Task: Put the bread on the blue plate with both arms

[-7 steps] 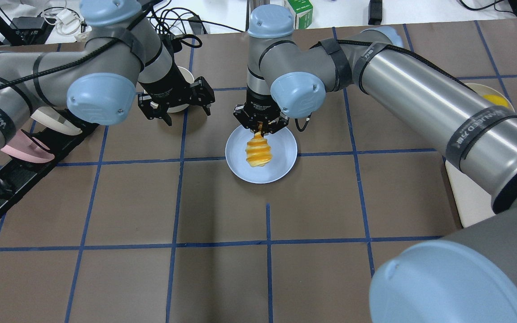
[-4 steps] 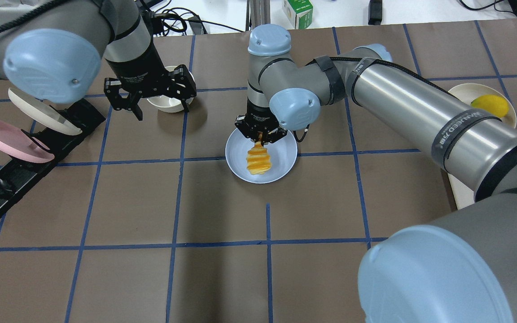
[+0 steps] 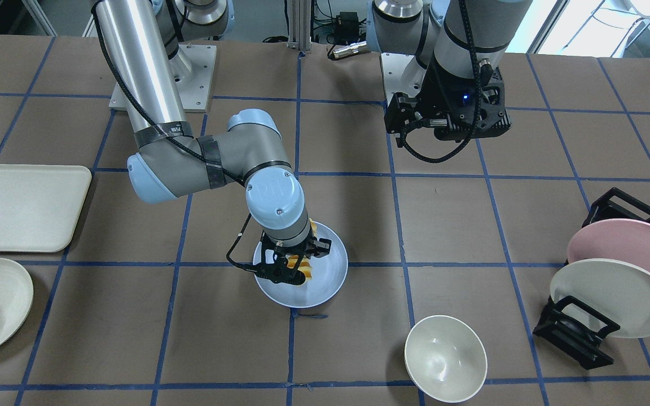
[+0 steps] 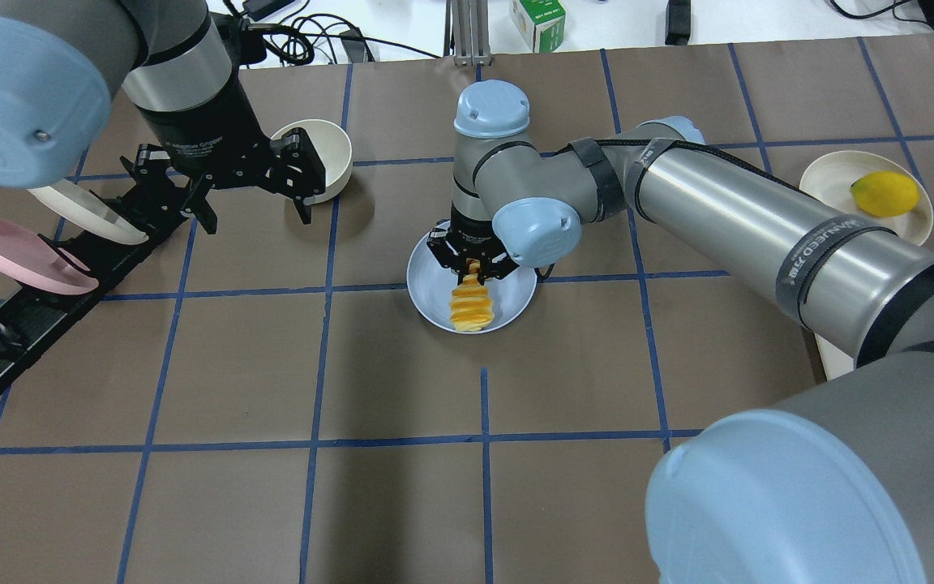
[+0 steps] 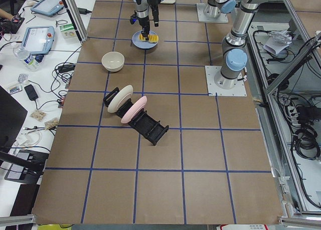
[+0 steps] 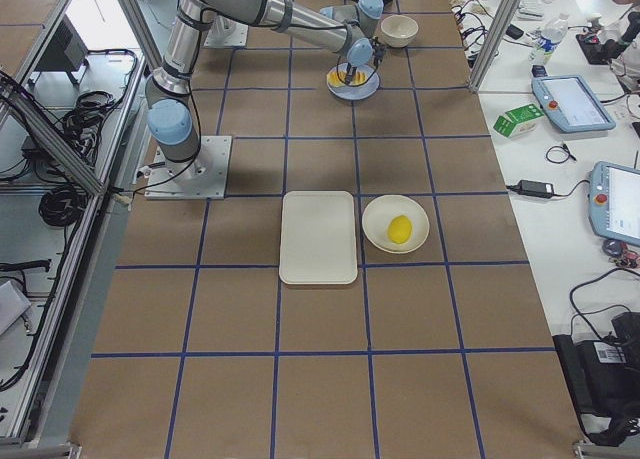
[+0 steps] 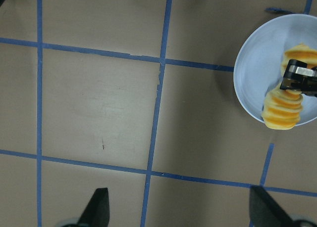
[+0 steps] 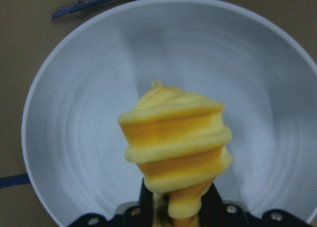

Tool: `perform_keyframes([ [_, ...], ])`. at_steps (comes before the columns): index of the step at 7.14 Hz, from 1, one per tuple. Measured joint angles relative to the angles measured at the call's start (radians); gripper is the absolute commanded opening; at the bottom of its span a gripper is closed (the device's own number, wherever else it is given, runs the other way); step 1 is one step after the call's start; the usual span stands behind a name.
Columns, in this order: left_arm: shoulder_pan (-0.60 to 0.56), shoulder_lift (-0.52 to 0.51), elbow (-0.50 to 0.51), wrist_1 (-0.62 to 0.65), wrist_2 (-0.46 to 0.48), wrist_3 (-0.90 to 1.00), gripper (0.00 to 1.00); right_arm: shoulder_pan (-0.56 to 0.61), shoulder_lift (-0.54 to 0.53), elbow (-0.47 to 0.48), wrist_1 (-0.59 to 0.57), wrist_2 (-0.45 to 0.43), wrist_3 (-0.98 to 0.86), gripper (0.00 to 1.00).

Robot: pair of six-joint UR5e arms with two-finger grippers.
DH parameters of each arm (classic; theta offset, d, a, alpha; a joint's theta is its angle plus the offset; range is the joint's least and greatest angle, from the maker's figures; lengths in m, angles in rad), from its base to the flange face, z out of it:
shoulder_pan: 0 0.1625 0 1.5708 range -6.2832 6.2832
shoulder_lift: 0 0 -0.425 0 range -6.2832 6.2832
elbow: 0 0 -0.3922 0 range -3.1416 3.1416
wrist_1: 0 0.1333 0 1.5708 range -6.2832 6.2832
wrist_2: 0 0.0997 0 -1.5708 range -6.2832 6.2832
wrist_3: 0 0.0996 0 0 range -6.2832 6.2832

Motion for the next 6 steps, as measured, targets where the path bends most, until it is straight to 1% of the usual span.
perform_keyframes([
  [2,0.01,-0.004,-0.004,0.063,-0.004,0.102,1.0,-0.002,-0.027,-0.002,-0.007,0.001,0.001,1.0],
  [4,0.013,-0.014,-0.006,0.144,-0.013,0.152,1.0,-0.023,-0.089,-0.006,0.009,0.0,-0.008,1.0],
  [5,0.013,-0.014,-0.007,0.156,-0.014,0.158,1.0,-0.037,-0.125,-0.008,0.035,-0.003,-0.012,1.0],
  [6,0.012,-0.014,-0.007,0.16,-0.013,0.16,1.0,-0.064,-0.169,-0.009,0.088,-0.008,-0.022,1.0],
])
